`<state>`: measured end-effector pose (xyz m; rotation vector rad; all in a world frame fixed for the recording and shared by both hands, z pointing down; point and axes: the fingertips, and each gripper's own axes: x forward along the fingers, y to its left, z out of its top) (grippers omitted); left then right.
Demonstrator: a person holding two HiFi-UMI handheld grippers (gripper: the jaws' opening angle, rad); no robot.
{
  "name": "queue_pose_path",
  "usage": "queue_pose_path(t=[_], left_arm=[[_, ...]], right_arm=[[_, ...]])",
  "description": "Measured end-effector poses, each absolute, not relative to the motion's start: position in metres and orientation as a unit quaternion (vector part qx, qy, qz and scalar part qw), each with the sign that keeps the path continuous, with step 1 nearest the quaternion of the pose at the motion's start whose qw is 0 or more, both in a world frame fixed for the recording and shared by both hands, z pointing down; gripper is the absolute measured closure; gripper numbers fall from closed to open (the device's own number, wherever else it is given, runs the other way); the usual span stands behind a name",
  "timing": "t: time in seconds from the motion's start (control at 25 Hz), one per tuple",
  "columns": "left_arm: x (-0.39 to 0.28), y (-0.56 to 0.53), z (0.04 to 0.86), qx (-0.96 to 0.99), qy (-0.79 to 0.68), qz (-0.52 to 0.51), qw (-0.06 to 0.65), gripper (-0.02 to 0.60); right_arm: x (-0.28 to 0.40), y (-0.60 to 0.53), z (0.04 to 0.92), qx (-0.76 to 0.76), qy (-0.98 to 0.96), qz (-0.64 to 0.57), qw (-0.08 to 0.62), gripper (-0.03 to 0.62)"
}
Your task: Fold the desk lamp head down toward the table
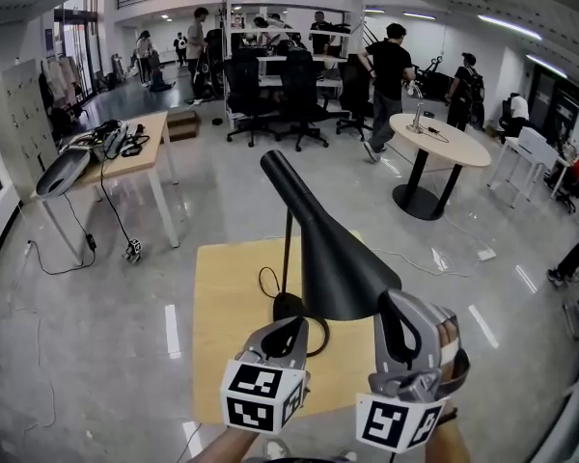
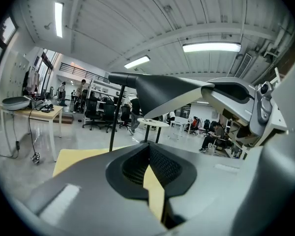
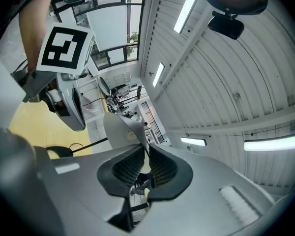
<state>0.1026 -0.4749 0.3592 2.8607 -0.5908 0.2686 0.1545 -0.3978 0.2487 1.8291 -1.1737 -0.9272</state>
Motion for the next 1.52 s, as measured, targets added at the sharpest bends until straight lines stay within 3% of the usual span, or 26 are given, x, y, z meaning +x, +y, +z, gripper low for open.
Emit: queue_pose_path(t=[0.12, 0.32, 1.0, 1.52], left_arm=[[0.113, -0.477, 0.387, 0.969, -0.204, 0.094, 0.105, 0.571], [0.060, -0.538, 0.453, 0.967, -0.208, 0.100, 0.104, 0.571], [0.072, -0.560, 0.493, 0.960, -0.228, 0.111, 0.117, 0.571], [0.021, -0.639, 0.530, 0.956, -0.268, 0.087, 0.087, 0.571]], right_arm=[[0.165, -0.401, 0.283, 0.721, -0.458, -0.364, 0.370, 0.557], [0.112, -0.469, 0.360, 0.720, -0.459, -0.361, 0.373, 0.553], [0.133, -0.512, 0.443, 0.709, -0.478, -0.323, 0.405, 0.522], [0.092, -0.595, 0.506, 0.731, -0.480, -0.290, 0.390, 0.499]])
